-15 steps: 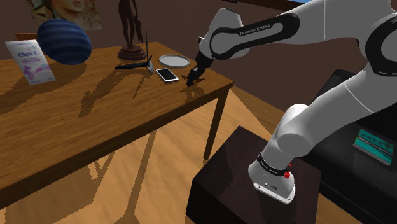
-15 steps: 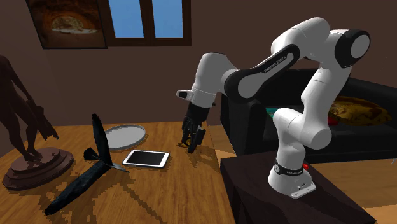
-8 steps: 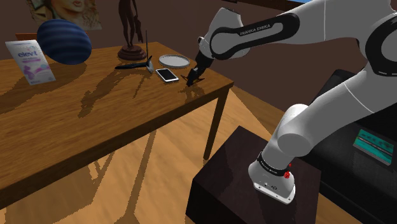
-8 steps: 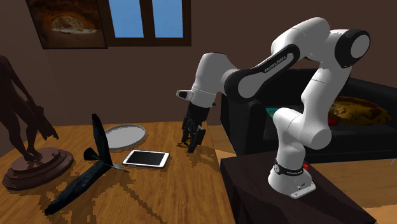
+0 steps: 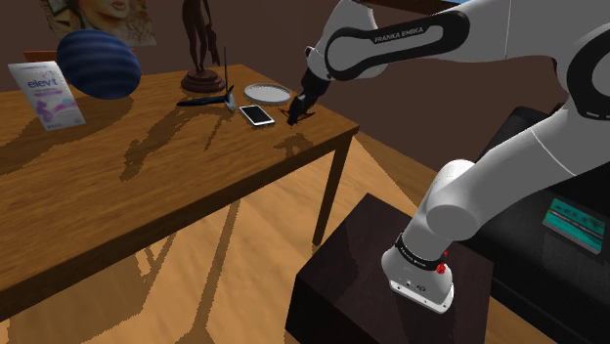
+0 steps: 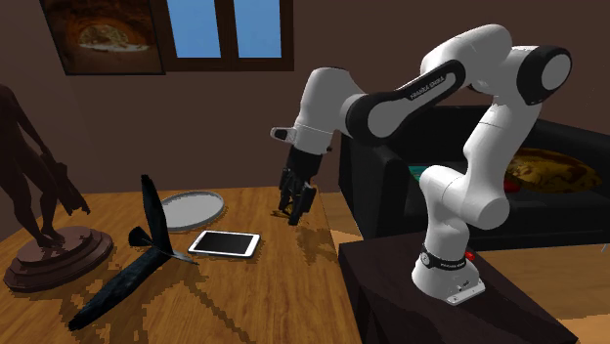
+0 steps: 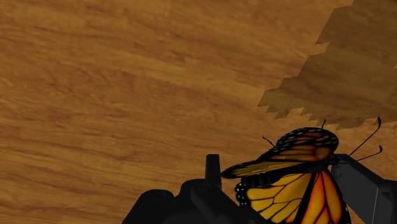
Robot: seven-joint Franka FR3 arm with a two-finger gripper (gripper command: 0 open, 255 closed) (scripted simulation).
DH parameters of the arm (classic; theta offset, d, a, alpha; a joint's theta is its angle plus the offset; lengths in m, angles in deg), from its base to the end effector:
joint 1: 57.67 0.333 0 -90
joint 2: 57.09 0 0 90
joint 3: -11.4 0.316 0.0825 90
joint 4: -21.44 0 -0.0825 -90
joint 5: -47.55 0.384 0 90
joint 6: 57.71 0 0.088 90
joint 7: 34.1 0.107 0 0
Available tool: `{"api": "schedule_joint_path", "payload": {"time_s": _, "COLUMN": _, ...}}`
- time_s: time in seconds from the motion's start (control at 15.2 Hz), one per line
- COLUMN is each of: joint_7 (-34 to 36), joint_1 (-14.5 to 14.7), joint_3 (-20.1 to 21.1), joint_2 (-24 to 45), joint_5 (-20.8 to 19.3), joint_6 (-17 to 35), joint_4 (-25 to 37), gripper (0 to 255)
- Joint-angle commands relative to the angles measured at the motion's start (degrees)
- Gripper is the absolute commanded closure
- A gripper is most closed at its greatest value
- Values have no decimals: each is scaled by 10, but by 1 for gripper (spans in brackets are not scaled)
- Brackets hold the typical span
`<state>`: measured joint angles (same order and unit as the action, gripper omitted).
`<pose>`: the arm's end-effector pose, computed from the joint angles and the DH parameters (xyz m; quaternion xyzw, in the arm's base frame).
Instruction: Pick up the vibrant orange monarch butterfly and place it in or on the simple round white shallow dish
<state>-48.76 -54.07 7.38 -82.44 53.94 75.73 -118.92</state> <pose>0.4396 -0.0031 0.4923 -0.9811 -0.0919 -0.1654 0.0400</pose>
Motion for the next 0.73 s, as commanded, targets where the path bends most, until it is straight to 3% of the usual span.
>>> {"api": "schedule_joint_path", "payload": {"time_s": 0.0, "joint_7": 2, "joint_1": -1, "joint_3": 0, "joint_2": -4, "joint_5": -2, "joint_6": -17, "joint_4": 13, "gripper": 255}}
{"api": "schedule_joint_path", "payload": {"time_s": 0.66, "joint_7": 12, "joint_1": -3, "joint_3": 2, "joint_2": -16, "joint_5": -8, "joint_6": -96, "joint_4": 80, "gripper": 255}}
